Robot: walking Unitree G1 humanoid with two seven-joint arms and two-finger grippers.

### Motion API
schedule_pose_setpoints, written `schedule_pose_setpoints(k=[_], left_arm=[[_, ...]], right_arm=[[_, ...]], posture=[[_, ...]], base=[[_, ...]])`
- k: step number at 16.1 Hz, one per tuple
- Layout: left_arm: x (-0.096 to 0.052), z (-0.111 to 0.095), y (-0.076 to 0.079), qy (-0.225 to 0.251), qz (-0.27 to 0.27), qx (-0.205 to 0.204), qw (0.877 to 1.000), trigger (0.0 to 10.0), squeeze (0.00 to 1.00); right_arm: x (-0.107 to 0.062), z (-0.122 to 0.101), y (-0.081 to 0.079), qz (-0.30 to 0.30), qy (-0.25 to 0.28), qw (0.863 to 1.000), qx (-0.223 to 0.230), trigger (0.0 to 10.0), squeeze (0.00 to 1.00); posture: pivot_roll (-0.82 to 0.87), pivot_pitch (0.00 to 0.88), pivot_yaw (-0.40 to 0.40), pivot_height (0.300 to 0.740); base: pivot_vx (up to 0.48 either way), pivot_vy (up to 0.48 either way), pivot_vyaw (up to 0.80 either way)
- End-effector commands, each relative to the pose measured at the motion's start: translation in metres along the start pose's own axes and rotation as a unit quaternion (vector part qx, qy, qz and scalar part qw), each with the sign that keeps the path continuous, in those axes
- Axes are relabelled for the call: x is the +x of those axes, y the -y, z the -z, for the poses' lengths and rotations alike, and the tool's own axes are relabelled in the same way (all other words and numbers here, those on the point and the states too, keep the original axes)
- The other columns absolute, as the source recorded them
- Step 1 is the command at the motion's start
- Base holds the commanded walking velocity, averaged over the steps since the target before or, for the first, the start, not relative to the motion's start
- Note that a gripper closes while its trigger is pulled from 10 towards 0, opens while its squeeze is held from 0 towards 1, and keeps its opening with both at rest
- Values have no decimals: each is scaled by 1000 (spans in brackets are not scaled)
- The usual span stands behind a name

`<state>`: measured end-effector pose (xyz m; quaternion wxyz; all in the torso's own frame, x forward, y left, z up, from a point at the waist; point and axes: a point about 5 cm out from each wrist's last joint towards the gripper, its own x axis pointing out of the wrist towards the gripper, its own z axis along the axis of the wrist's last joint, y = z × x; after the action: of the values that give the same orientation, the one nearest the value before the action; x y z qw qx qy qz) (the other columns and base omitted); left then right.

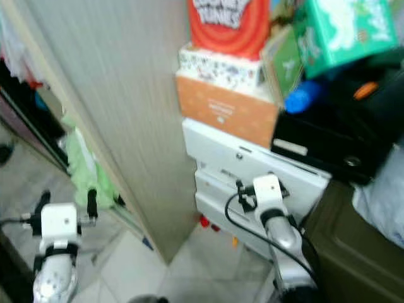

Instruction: Clean up the room

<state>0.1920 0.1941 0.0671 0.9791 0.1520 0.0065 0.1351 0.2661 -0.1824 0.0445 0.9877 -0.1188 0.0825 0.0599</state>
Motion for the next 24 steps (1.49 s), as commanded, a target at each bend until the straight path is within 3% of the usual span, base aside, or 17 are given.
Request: schedule_pose_setpoints(k=[1,7,14,19,22,24], left_arm=[[3,3,-12,-3,-28,12,1000,10000,0],[0,-3,-21,19,-54,21,998,10000,0],[-12,3,-24,-4,-50,6,999,10000,0],[-11,1,-11,-21,-23,-43,999,10000,0],[-14,-6,6,-40,38,-167,984,10000,0],[-16,-8,11,-39,51,-175,983,10000,0]], right_arm=[[7,-8,-6,0,20,1000,3,10000,0],[6,-11,-4,-33,28,999,-18,10000,0],[-23,6,23,-44,6,998,-37,10000,0],[-16,2,10,-84,8,996,-36,10000,0],[-19,-2,7,-107,12,994,-33,10000,0],[-20,-2,8,-107,13,994,-32,10000,0]], posture=[[-35,0,57,740],[-5,0,-8,740],[-38,0,7,740],[-35,0,-3,740],[-39,0,-11,740],[-41,0,-14,740]], base=[[0,0,581],[0,0,800],[0,0,800],[0,0,800],[0,0,721],[0,0,528]])
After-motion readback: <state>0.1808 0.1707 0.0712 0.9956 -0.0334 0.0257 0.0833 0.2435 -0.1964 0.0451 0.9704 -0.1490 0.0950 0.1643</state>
